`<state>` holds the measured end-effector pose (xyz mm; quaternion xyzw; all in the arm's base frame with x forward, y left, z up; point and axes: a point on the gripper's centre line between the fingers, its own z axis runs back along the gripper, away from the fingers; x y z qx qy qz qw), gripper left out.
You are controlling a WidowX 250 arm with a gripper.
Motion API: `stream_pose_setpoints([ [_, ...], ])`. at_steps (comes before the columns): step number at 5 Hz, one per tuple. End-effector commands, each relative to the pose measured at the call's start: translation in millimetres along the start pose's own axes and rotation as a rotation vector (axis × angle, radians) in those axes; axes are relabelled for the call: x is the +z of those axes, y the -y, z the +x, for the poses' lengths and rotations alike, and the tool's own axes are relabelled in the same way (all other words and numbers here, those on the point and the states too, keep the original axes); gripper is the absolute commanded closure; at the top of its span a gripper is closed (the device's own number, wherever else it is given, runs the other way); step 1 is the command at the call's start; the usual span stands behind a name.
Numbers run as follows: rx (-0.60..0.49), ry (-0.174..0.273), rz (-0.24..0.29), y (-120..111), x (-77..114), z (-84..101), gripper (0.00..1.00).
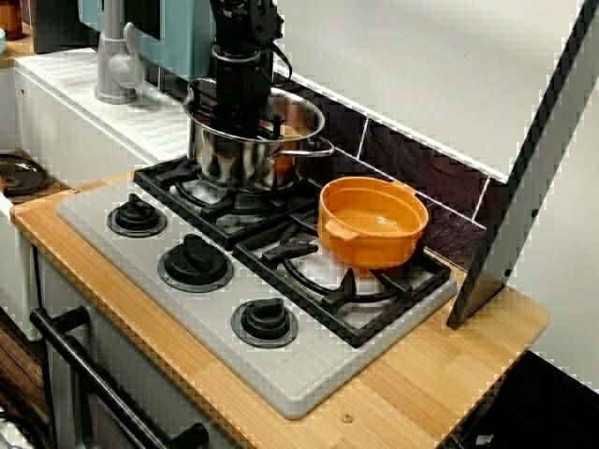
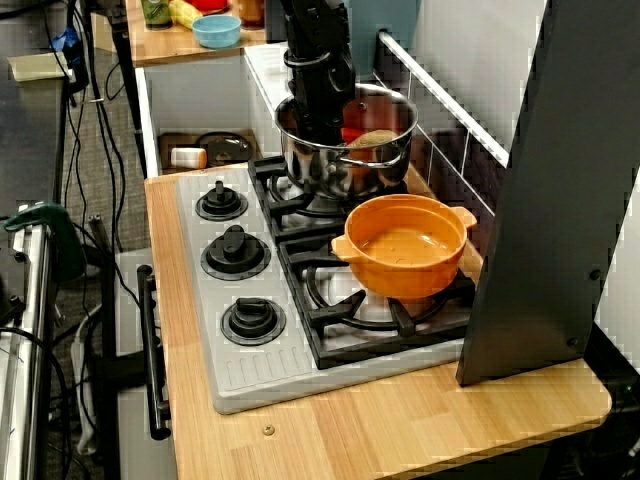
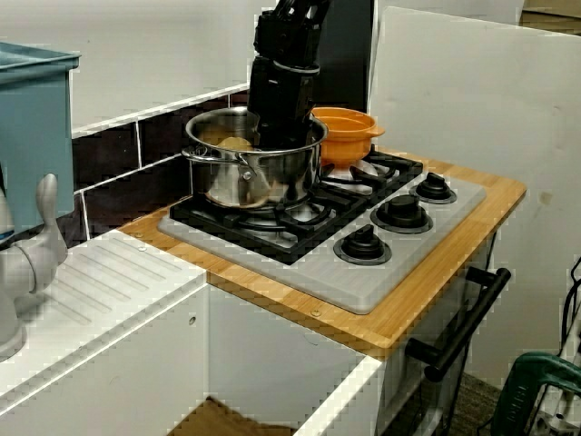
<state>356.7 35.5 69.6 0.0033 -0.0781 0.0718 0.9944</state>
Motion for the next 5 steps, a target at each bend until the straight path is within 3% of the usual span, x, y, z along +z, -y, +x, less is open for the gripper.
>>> stream_pose_setpoints([
  [1,0.013,0.072,0.009,-7.3,28.5,11.0,0.00],
  [5,0.011,0.064,0.016,-9.2,24.2,13.6,0.00],
])
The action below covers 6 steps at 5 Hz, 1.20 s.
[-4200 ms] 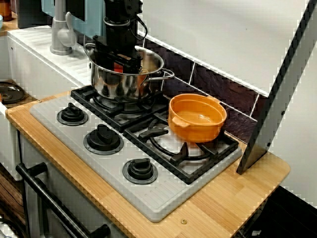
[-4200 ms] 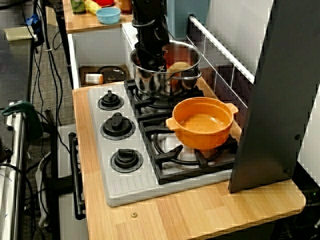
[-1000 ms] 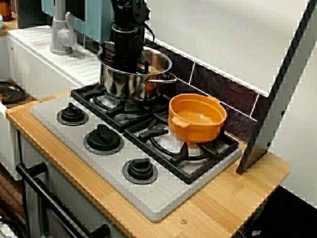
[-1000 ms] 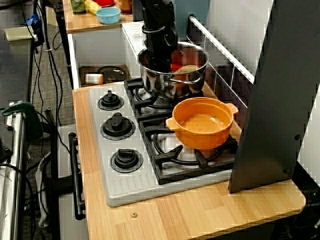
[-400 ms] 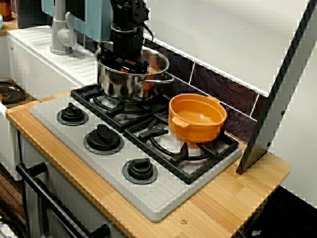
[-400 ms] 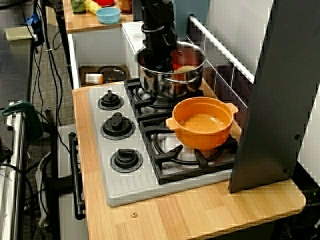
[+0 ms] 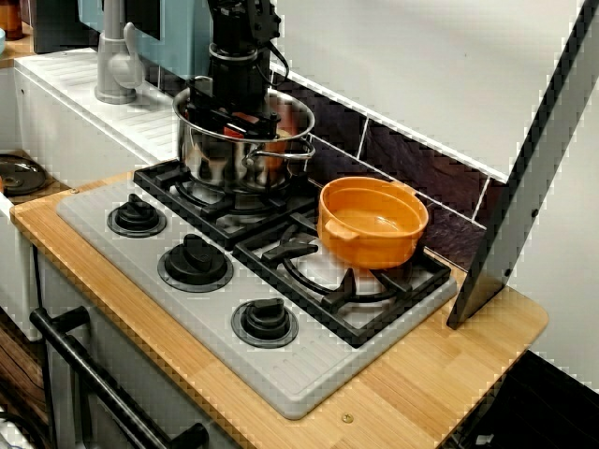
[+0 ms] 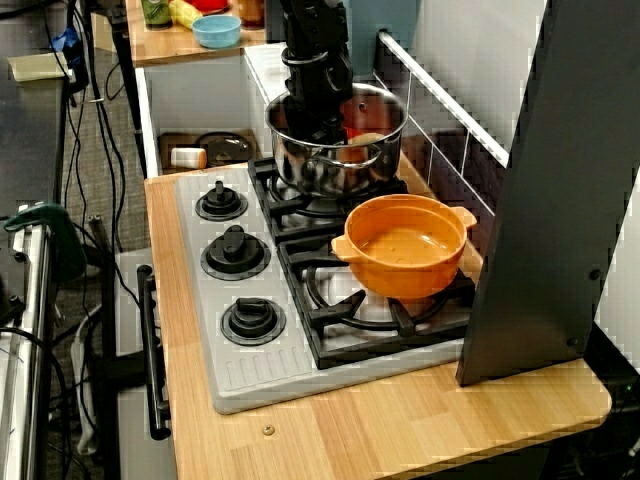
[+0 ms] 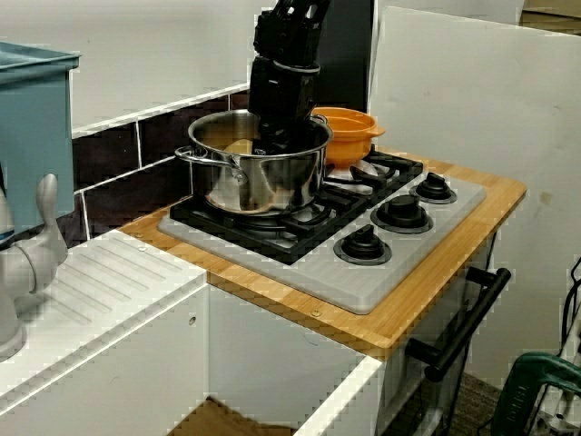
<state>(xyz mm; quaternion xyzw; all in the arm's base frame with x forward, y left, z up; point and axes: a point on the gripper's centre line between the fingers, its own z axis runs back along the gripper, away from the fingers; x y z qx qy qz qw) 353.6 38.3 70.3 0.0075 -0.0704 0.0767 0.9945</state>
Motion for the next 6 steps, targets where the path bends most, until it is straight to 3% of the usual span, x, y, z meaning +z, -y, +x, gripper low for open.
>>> stream_pose_setpoints([
  [1,-0.034,0.048,0.018,-5,19.4,16.5,0.00],
  [6,-0.054,0.045,0.028,-4,5.6,28.9,0.00],
])
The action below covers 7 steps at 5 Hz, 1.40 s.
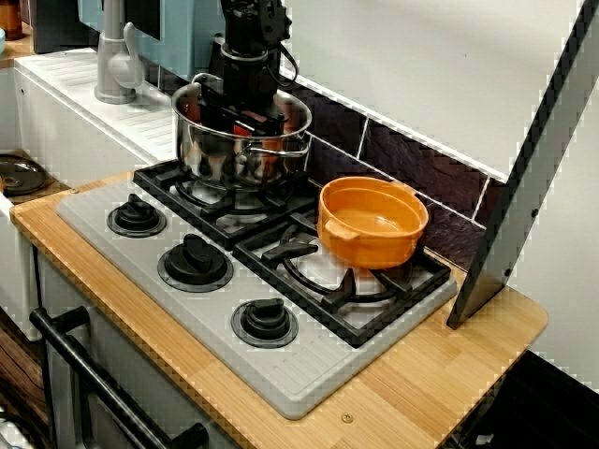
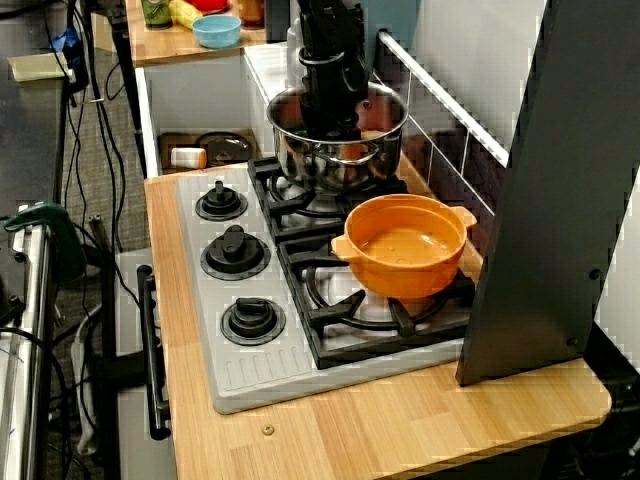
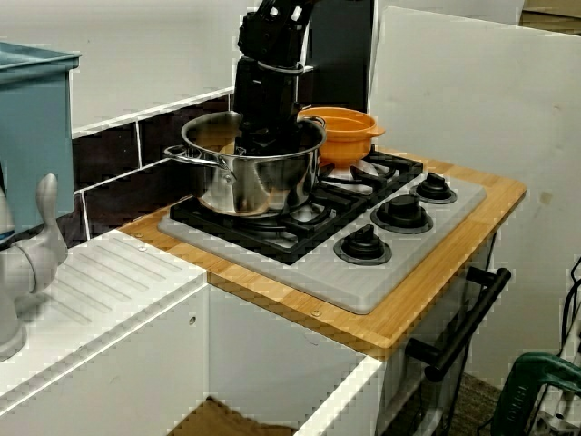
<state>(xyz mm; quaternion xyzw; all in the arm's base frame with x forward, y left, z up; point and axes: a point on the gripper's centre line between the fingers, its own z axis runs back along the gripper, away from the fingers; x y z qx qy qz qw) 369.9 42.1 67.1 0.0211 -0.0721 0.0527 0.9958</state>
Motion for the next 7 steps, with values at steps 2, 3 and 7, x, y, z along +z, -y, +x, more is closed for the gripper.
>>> stream_pose_setpoints([
  [2,-0.005,0.039,-0.001,-3.5,14.0,8.1,0.00],
  [3,-0.003,0.039,-0.001,-4.4,13.9,6.2,0.00],
  [7,0.022,0.036,-0.055,-8.7,13.9,5.1,1.00],
])
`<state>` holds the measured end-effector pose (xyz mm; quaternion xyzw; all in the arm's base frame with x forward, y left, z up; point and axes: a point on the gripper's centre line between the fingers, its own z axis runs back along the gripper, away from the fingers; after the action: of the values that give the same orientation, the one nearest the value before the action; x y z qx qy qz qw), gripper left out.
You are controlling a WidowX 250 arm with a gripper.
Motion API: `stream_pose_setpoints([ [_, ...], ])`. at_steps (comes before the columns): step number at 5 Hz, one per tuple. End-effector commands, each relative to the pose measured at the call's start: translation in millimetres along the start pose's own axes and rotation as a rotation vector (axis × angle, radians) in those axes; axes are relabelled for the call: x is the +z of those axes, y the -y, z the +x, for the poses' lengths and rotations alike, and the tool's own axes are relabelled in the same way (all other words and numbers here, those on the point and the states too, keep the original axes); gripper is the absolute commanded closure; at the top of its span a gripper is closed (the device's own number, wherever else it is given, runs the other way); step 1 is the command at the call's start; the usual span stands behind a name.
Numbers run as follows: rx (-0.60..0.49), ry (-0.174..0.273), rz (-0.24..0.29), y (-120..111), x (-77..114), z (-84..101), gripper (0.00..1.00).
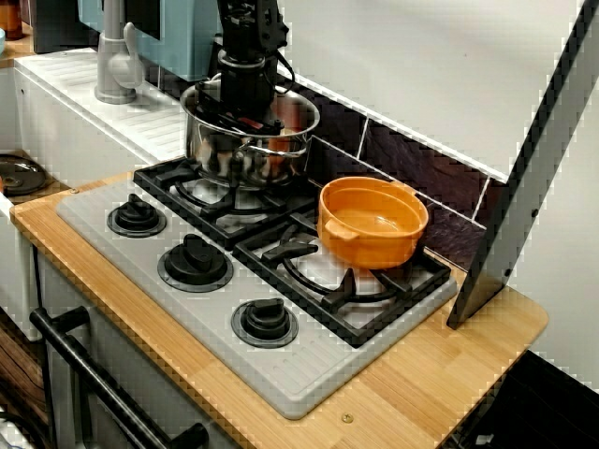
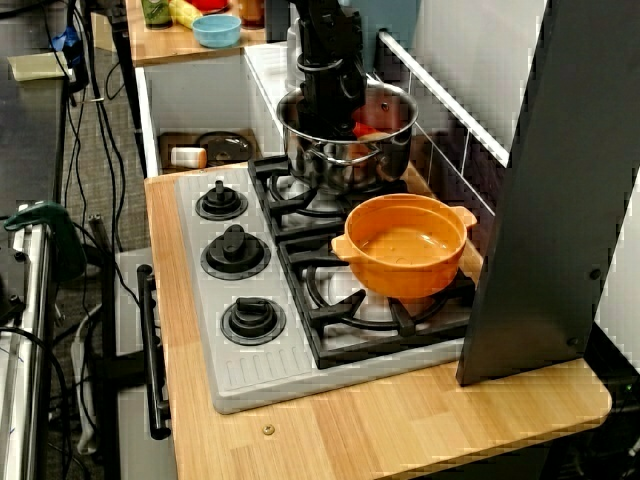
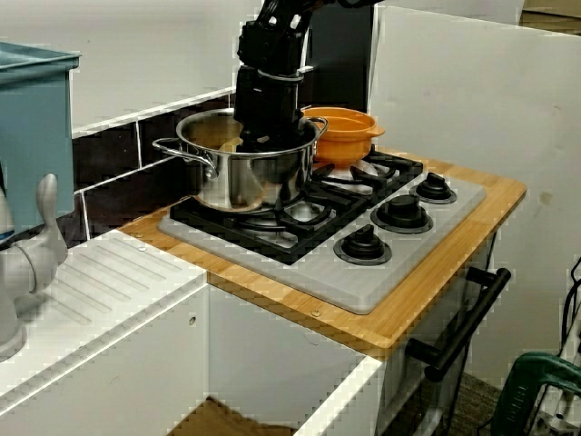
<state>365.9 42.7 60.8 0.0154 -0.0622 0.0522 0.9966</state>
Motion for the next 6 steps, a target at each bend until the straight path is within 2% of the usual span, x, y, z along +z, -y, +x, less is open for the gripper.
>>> stream_pose_setpoints([
  [1,0.017,0.064,-0.041,-7,21.0,9.7,1.00],
  [3,0.022,0.076,-0.040,-8,23.5,8.0,1.00],
  [6,0.047,0.100,-0.074,-12,41.4,8.8,1.00],
])
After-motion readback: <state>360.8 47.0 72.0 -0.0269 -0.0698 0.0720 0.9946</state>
